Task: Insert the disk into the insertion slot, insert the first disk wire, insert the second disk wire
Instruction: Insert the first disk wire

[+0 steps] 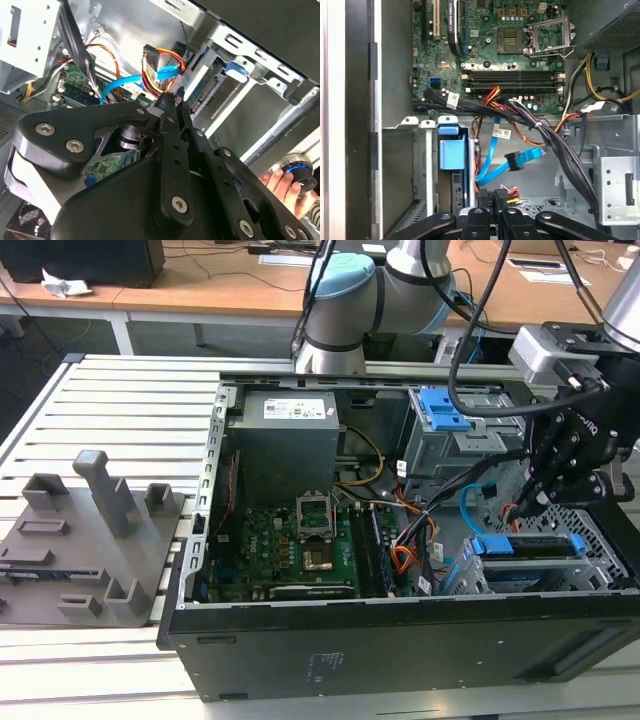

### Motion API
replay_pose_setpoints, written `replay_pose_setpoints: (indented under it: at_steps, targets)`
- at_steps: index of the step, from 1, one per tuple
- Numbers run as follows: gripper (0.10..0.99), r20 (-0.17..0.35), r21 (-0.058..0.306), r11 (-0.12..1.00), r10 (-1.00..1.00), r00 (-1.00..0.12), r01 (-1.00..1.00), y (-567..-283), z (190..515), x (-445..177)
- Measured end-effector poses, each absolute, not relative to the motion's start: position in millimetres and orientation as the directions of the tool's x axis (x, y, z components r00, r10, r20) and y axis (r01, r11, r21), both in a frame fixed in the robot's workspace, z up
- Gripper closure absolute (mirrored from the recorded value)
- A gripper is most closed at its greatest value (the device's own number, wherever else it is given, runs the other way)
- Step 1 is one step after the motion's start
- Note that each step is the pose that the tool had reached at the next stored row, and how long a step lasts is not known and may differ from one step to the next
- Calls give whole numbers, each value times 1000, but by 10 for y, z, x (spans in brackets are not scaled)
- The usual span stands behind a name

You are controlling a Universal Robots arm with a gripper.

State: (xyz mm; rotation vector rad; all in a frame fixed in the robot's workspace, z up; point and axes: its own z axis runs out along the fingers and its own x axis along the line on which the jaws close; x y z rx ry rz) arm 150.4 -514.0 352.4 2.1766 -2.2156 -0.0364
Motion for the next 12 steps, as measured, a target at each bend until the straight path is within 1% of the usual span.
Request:
replay_pose_setpoints:
  at_steps: [6, 12]
  targets:
    - [922, 9, 41, 18, -1000, -17, -999, -5346, 3516, 1529]
    - [922, 9, 42, 18, -1000, -18, -999, -5360, 3480, 1602]
